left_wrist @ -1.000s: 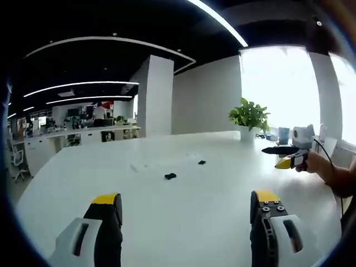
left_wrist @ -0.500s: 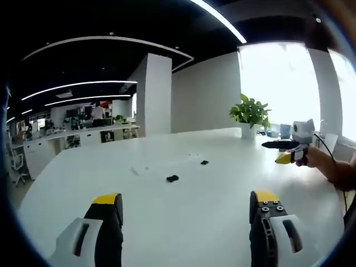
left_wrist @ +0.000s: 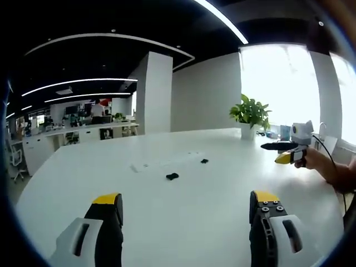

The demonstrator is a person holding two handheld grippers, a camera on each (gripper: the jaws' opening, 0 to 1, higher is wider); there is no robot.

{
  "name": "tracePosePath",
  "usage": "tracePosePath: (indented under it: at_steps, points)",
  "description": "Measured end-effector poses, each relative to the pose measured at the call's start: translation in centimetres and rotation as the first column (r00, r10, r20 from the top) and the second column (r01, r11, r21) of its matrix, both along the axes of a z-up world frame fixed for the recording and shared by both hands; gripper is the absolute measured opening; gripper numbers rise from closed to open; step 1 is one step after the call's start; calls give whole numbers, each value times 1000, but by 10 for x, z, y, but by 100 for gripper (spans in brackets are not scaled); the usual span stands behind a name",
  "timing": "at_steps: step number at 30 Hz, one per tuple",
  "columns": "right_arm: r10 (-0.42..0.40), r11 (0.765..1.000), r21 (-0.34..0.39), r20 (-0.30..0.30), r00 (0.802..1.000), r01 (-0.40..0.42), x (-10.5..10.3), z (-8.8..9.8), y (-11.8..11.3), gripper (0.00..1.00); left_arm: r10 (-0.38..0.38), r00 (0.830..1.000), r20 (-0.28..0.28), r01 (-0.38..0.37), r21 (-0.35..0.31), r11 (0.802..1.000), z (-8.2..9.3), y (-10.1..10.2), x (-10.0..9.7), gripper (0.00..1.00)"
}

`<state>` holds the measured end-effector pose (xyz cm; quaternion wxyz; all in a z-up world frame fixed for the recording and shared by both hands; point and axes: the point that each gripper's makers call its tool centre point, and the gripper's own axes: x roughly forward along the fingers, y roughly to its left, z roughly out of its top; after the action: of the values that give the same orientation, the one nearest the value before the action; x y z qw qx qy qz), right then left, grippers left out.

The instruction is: Snap the two parts of the plastic buckle together until the buckle closes and remains connected.

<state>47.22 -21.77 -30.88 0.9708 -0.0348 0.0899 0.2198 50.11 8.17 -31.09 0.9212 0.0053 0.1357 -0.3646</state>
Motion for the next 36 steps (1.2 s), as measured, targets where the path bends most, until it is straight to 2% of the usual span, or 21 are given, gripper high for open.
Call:
tracePosePath:
  at_steps: [9, 16, 25, 29, 36]
  points:
    - [14, 1000, -2, -14, 1000, -14, 4, -4, 5, 100, -1, 1000, -10, 1, -7, 1000, -3, -2, 4, 96]
    - [6, 1000, -16, -24, 1000, -7, 12, -8, 2, 100, -1, 999, -33, 1, 11, 1000, -17, -4, 11, 94]
    - [13, 1000, -21, -35, 999, -14, 16, -13, 4, 100, 6, 1000, -28, -6, 3, 1000, -17, -1, 14, 94]
    - [8, 999, -33, -32, 999, -9, 20, -12, 2, 100, 10, 1000, -17, -10, 3, 1000, -12, -5, 21, 93]
    - [15, 999, -28, -43, 999, -16, 23, -17, 4, 100, 6, 1000, -20, -6, 2, 1000, -19, -7, 26, 93]
